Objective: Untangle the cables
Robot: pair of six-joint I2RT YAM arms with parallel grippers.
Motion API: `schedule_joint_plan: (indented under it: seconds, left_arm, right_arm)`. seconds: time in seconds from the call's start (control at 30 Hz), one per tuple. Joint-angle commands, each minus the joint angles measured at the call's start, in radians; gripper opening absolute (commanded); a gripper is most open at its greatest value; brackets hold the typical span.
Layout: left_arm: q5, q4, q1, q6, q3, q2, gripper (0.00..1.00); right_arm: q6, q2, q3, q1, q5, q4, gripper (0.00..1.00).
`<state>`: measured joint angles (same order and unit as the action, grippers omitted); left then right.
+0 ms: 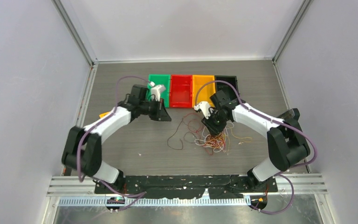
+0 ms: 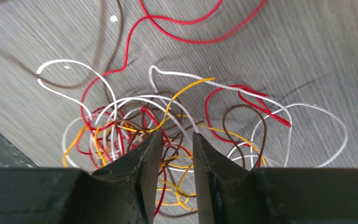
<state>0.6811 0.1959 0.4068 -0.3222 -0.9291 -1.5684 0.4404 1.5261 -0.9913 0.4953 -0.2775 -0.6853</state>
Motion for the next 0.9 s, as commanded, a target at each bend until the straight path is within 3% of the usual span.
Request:
schedule_joint_plan:
  seconds: [0.0, 0.1, 0.17, 0.2, 0.27, 0.4, 0.57, 0.67, 0.87]
  left_arm:
    - [0.034, 0.174, -0.068, 0.130, -0.070, 0.236, 0.00]
    - [-0.016, 0.181, -0.078, 0.121, -0.042, 0.335, 0.00]
    - [-0.030, 0.159, -0.074, 0.071, -0.008, 0.349, 0.40]
    - [-0.040, 0.128, -0.071, 0.036, 0.016, 0.346, 0.54]
    - [-0.056, 0.045, -0.061, -0.035, 0.063, 0.324, 0.63]
    - [-0.084, -0.089, 0.006, -0.104, 0.081, 0.201, 0.65]
    - [0.034, -0.286, 0.086, -0.053, 0.044, 0.062, 0.64]
    - [0.098, -0.324, 0.101, 0.171, 0.003, 0.028, 0.64]
    - [0.065, 0.025, 0.092, 0.813, -0.096, 0.071, 0.66]
  right_arm:
    - [0.093, 0.051, 0.025, -0.012, 0.085, -0.015, 0.37]
    - [0.087, 0.068, 0.028, -0.034, 0.080, -0.014, 0.37]
    - [0.077, 0.058, 0.025, -0.040, 0.069, -0.014, 0.37]
    - [0.075, 0.052, 0.022, -0.041, 0.066, -0.016, 0.36]
    - [0.066, 0.040, 0.009, -0.041, 0.058, -0.023, 0.36]
    - [0.060, 0.033, -0.005, -0.041, 0.039, -0.037, 0.36]
    - [0.051, 0.056, -0.018, -0.042, -0.014, -0.037, 0.36]
    - [0.036, 0.057, -0.036, -0.042, -0.046, -0.043, 0.36]
    - [0.019, 0.023, -0.075, -0.059, -0.099, -0.101, 0.36]
